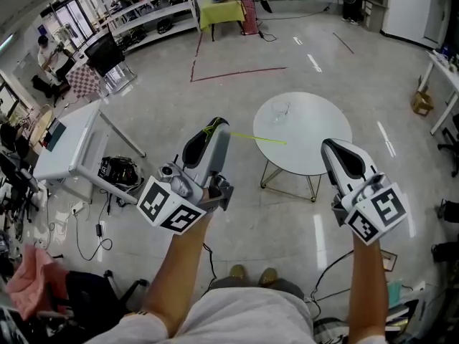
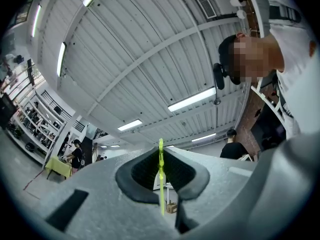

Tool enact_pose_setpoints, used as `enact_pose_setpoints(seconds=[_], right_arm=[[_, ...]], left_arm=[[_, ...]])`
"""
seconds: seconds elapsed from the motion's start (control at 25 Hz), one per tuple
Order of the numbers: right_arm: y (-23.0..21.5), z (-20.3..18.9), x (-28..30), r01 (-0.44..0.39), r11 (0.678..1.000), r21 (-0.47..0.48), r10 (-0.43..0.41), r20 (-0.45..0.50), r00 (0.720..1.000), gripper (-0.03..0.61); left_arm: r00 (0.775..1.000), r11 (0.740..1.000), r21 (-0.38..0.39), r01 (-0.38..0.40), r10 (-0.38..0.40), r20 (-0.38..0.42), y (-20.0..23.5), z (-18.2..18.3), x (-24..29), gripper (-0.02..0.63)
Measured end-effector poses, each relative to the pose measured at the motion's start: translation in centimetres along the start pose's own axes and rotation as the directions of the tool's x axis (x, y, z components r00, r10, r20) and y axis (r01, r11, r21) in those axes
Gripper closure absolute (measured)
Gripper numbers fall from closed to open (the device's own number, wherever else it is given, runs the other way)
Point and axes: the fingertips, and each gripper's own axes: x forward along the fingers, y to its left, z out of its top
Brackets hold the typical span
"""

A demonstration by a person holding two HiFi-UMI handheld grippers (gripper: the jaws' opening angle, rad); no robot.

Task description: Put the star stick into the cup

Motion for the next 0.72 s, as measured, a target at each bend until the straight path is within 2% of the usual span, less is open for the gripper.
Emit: enact_pose_setpoints(seconds=[0.72], right_arm=[[-3.5, -0.4, -1.8, -0.038, 0.999, -0.018, 0.038, 0.000, 0.999, 0.568]], left_arm=[[0.999, 0.999, 0.036, -0.038, 0.038, -0.004, -1.5, -1.7, 2.8, 0.584]])
